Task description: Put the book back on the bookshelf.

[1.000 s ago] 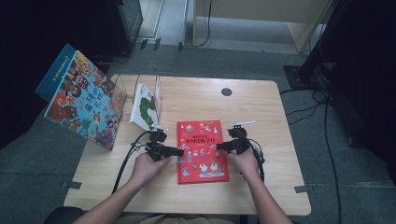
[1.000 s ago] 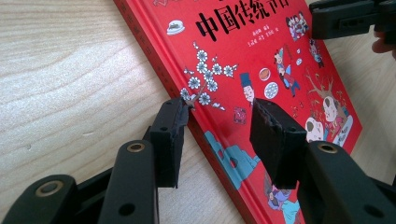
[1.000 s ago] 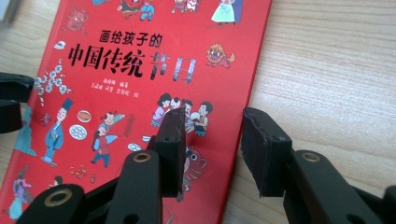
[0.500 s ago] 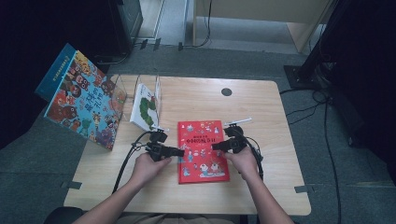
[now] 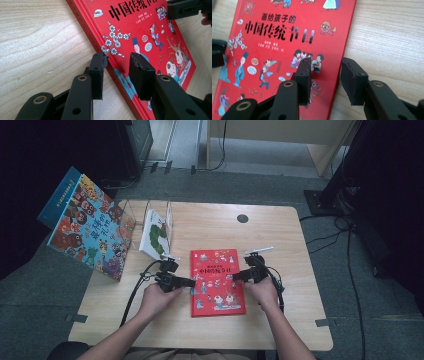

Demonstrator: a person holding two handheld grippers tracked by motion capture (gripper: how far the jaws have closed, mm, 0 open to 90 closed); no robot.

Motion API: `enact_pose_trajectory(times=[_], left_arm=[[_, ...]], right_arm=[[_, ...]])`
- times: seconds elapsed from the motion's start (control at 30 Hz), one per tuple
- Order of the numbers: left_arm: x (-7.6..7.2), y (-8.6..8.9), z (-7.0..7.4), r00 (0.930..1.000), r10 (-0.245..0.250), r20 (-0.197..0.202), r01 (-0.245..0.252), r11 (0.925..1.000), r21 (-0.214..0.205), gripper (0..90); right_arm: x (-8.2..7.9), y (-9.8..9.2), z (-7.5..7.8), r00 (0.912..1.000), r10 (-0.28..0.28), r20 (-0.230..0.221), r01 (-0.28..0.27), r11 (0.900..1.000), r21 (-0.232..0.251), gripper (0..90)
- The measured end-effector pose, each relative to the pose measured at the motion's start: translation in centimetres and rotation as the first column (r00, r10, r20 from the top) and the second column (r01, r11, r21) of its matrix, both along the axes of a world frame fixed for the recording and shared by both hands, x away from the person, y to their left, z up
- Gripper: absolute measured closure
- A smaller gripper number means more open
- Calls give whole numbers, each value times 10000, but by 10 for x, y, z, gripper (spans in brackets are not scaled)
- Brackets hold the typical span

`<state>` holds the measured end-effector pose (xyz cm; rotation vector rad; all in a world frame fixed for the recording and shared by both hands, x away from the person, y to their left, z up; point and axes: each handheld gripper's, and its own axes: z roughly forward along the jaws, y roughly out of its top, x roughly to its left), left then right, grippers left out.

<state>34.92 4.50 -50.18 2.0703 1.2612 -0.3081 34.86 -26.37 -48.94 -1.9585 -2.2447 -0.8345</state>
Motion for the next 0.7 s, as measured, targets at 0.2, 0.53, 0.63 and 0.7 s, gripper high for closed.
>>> enact_pose_trajectory(times=[0.2, 0.53, 0.63, 0.7], left_arm=[[0, 0, 0, 9999, 12, 113, -14, 9999, 145, 701], [0, 0, 0, 9999, 71, 84, -72, 9999, 100, 680], [0, -1, 0, 9999, 53, 111, -54, 9999, 88, 674], [0, -1, 0, 9999, 28, 133, -30, 9999, 104, 673]], right_arm=[[3, 2, 1, 9981, -443, -419, 448, 9989, 117, 616], [5, 3, 5, 9947, -439, -933, 435, 9990, -68, 621], [5, 3, 6, 9947, -410, -946, 408, 9992, -42, 622], [5, 3, 9, 9948, -392, -939, 392, 9992, -18, 626]])
